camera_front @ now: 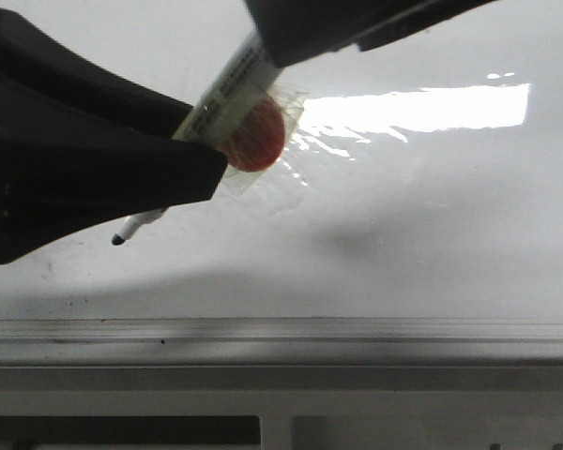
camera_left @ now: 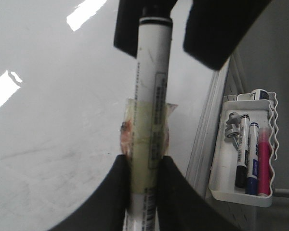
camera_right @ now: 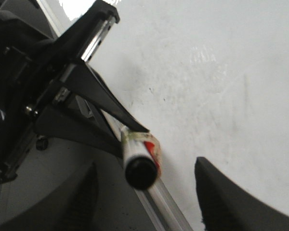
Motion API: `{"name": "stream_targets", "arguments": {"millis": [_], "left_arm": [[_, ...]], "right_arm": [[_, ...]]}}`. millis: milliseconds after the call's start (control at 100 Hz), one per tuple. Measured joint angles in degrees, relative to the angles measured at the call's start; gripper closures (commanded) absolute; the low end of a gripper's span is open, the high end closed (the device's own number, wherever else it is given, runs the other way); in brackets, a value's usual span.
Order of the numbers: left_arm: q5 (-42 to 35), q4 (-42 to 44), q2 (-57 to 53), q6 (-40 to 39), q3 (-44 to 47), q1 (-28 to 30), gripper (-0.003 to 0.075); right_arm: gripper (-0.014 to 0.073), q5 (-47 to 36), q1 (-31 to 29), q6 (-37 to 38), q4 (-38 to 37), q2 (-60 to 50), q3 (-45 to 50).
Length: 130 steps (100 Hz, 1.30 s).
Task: Write number 8 on whiteboard
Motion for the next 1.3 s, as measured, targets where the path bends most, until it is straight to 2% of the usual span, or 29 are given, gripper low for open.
{"name": "stream_targets", "arguments": {"millis": [120,180,250,260,380,440,640,740,860,1070,1300], "left_arm": [[-0.18,0.14,0.00,0.00,0.00,0.00,0.0741],[-0.18,0.24,0.00,0.00,0.00,0.00,0.0741],[-0.18,0.24,0.00,0.00,0.00,0.00,0.0741],[-0.18,0.24,0.00,0.00,0.00,0.00,0.0741],[-0.18,0.37,0.00,0.00,0.00,0.00,0.0734],[-0.18,0.37,0.00,-0.04,0.00,0.00,0.0697],[-0.18,0.37,0.00,-0.71,0.00,0.00,0.0486],[0.96,0.37,-0.49,-2.94,0.00,0.00,0.0417],[7.90,-2.15,-4.71,-5.99,0.00,0.00,0.0411],[20.84,-11.41,-19.55,-7.38,0.08,0.00,0.0413],[26.50,-13.58,-31.02,-7.46,0.12,2.23,0.0416]], "right_arm": [[0.0200,-0.14,0.53,0.00,1.52,3.59,-1.41],[0.0234,-0.50,0.54,0.10,1.79,5.05,-1.70],[0.0322,-0.65,0.54,0.10,1.79,5.99,-1.74],[0.0359,-0.65,0.54,0.10,1.79,5.99,-1.74],[0.0568,-0.65,0.54,0.10,1.81,6.39,-1.74],[0.0663,-0.65,0.54,0.10,1.81,6.39,-1.74],[0.0664,-0.79,0.54,0.00,1.80,6.39,-1.74],[0.0664,-1.45,0.54,0.00,1.80,6.39,-1.74],[0.0664,-0.93,0.54,0.08,2.02,6.11,-2.24],[0.0664,3.70,-2.61,1.84,2.26,4.93,-5.90],[0.0664,6.35,-8.15,2.26,2.26,4.85,-12.08]]}}
